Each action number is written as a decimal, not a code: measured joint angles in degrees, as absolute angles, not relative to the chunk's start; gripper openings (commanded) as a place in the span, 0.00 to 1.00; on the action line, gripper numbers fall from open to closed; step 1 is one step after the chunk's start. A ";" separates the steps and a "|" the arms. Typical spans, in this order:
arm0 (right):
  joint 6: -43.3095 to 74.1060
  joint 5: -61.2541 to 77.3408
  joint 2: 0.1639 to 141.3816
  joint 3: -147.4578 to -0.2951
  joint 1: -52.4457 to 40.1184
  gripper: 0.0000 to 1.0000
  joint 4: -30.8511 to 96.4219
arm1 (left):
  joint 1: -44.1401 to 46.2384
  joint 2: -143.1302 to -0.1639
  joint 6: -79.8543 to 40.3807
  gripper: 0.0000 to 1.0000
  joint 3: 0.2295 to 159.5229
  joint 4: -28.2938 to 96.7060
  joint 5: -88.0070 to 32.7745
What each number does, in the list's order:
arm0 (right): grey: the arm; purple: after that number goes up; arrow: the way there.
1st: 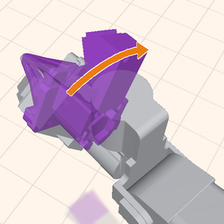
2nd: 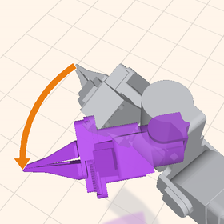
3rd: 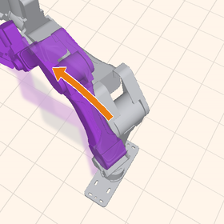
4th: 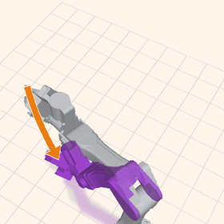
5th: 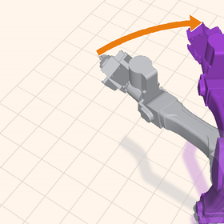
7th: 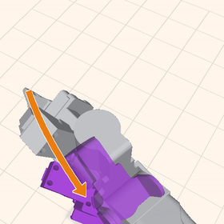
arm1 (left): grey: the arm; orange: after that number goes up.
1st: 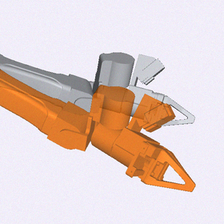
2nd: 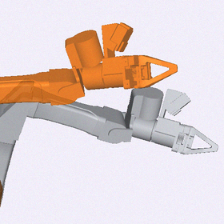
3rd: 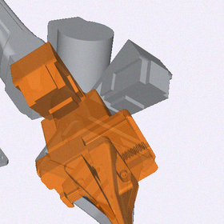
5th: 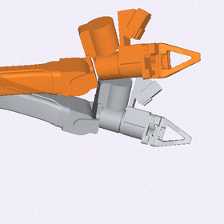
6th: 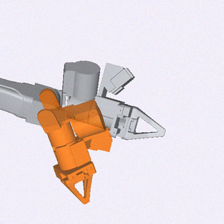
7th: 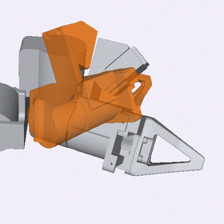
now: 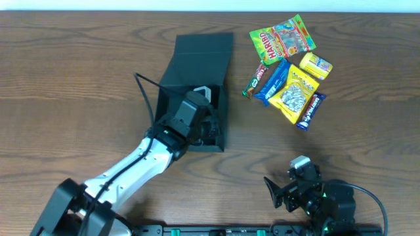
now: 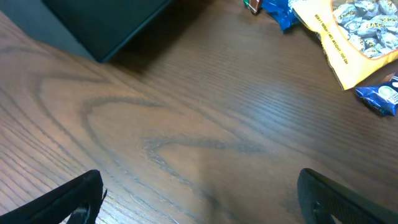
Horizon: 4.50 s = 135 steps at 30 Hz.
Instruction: Pack container
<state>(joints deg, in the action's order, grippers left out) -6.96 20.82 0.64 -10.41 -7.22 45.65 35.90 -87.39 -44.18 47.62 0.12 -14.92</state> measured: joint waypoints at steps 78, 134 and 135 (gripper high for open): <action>-6.96 20.82 0.62 -10.41 -7.22 0.99 45.65 | 23.40 -96.75 -16.67 0.06 61.82 31.24 -2.22; -6.96 20.80 0.62 -10.41 -7.22 0.99 45.63 | 27.53 -95.48 -21.12 0.95 61.84 36.51 -1.54; -6.96 20.82 0.62 -10.41 -7.22 0.99 45.65 | 27.53 -94.50 -21.12 0.95 62.17 37.63 -1.56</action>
